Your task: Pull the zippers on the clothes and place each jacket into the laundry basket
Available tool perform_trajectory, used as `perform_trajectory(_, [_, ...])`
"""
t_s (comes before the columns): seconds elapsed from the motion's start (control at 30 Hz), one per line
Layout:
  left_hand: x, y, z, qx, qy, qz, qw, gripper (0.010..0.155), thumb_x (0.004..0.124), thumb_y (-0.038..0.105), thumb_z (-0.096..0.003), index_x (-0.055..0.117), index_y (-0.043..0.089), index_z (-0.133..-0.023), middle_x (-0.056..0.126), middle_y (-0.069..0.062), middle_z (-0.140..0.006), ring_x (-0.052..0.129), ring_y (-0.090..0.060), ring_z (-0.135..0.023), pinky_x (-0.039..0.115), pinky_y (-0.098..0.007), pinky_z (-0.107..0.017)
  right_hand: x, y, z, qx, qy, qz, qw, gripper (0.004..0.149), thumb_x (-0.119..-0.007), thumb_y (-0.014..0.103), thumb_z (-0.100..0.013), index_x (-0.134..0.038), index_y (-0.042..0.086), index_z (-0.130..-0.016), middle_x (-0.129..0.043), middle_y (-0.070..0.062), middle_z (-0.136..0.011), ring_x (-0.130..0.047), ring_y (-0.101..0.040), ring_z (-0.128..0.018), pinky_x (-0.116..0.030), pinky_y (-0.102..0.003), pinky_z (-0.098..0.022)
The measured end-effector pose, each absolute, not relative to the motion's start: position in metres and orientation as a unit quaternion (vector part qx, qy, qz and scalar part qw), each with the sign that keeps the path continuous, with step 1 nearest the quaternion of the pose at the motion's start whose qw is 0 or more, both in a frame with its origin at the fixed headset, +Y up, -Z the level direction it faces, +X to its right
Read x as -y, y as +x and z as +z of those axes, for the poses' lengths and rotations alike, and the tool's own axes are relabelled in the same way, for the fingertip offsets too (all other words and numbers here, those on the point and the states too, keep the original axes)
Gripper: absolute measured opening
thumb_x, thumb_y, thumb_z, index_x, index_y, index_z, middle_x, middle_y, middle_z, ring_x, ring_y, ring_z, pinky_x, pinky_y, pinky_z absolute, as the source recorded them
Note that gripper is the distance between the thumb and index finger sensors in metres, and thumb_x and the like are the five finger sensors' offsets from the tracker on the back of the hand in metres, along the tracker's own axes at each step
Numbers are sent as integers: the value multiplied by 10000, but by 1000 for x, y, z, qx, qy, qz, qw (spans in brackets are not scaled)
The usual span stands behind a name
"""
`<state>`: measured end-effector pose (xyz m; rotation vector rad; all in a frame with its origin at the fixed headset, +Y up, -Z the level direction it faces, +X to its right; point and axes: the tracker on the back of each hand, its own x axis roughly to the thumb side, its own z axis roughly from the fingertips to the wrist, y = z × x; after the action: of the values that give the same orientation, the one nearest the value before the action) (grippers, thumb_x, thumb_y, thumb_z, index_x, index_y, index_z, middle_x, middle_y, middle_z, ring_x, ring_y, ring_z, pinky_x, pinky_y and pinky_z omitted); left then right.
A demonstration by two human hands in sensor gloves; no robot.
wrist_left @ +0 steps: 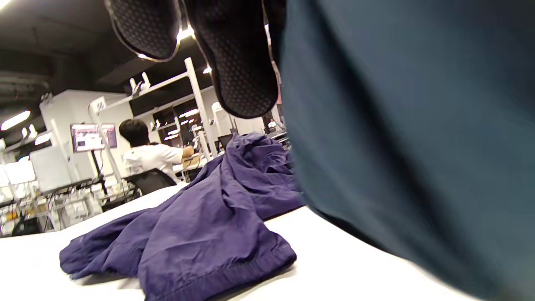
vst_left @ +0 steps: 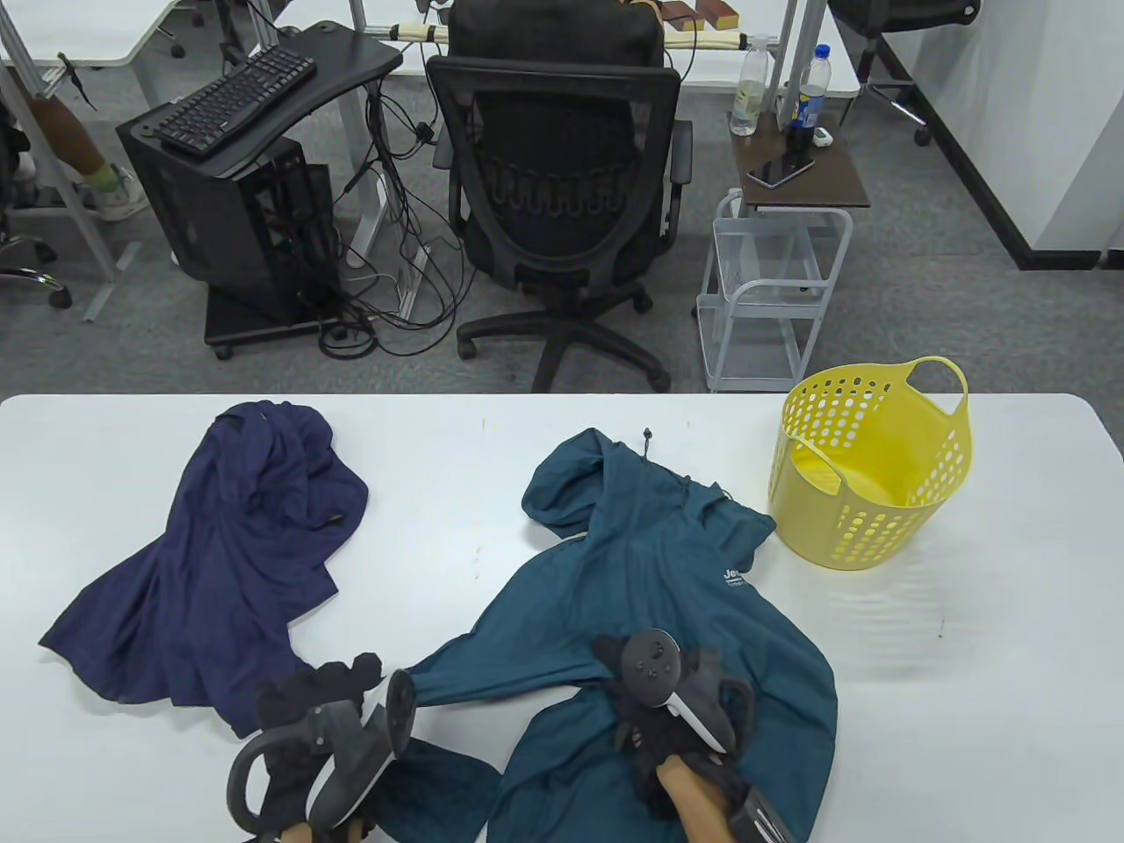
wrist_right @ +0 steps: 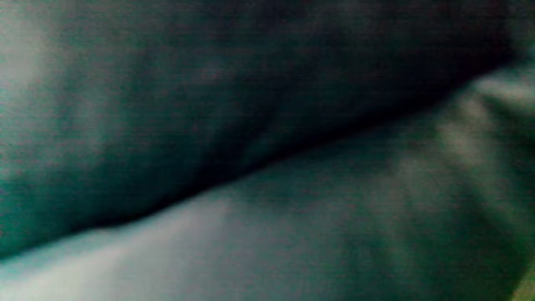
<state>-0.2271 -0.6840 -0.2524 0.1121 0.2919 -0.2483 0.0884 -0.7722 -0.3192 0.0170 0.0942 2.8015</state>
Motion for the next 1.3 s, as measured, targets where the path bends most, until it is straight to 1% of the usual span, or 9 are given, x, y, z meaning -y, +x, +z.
perform_trajectory(0.3, [686, -279, -247, -245, 1, -183, 952, 424, 790, 358, -408, 831, 480, -812, 921, 169, -906, 880, -223, -872, 609, -603, -693, 776, 75, -315, -58, 23, 989, 135, 450, -717, 491, -518, -757, 439, -963, -769, 105, -1083, -756, -296, -950, -565, -577, -709])
perform_trajectory(0.47, [705, -309, -247, -331, -136, -203, 911, 536, 809, 394, -412, 687, 511, -922, 634, 126, -1129, 508, -302, -1090, 474, -638, -743, 778, 68, -314, -69, 31, 989, 123, 463, -712, 499, -518, -737, 442, -976, -713, 107, -1110, -712, -301, -973, -546, -581, -715])
perform_trajectory(0.67, [716, -343, -241, -382, -189, -248, 870, 609, 803, 340, -421, 593, 524, -963, 497, 114, -1177, 385, -314, -1109, 431, -637, -753, 779, 67, -313, -82, 38, 989, 118, 462, -705, 480, -533, -716, 426, -992, -658, 97, -1131, -663, -308, -992, -519, -588, -725])
perform_trajectory(0.77, [723, -350, -234, -362, -274, -209, 866, 734, 836, 472, -380, 460, 523, -1008, 353, 96, -1205, 256, -334, -1115, 355, -659, -756, 779, 64, -313, -83, 39, 990, 105, 464, -706, 481, -538, -712, 420, -998, -640, 98, -1138, -655, -311, -996, -519, -589, -727])
perform_trajectory(0.87, [730, -342, -234, -289, -342, -128, 885, 925, 846, 624, -299, 302, 512, -1039, 178, 82, -1210, 143, -348, -1107, 296, -672, -755, 780, 62, -312, -90, 47, 990, 100, 509, -715, 511, -522, -685, 406, -1019, -615, 83, -1153, -637, -326, -1004, -515, -594, -727])
perform_trajectory(0.97, [726, -320, -234, -199, -352, -63, 913, 967, 837, 648, -278, 259, 498, -1038, 143, 71, -1200, 208, -343, -1109, 334, -663, -751, 780, 60, -312, -112, 66, 986, 102, 598, -743, 539, -493, -625, 382, -1057, -554, 52, -1183, -576, -353, -1030, -486, -610, -732])
perform_trajectory(1.03, [717, -296, -238, -147, -343, -27, 927, 964, 838, 644, -279, 262, 495, -1038, 154, 65, -1203, 234, -348, -1110, 335, -670, -747, 777, 61, -313, -185, 77, 974, 103, 674, -757, 550, -495, -515, 374, -1099, -437, 42, -1221, -469, -362, -1073, -426, -615, -752])
perform_trajectory(1.13, [699, -264, -245, -91, -298, -27, 950, 921, 795, 654, -297, 277, 490, -1041, 198, 60, -1207, 278, -347, -1106, 355, -668, -741, 762, 64, -313, -232, 101, 957, 143, 735, -799, 541, -484, -467, 353, -1113, -390, 33, -1237, -390, -416, -1097, -406, -639, -749])
perform_trajectory(1.3, [671, -217, -258, -46, -168, 35, 984, 780, 706, 637, -350, 377, 488, -1041, 382, 60, -1206, 406, -345, -1100, 432, -657, -730, 712, 89, -307, -171, 127, 942, 258, 685, -815, 502, -490, -541, 337, -1095, -459, 21, -1224, -470, -414, -1083, -471, -629, -735])
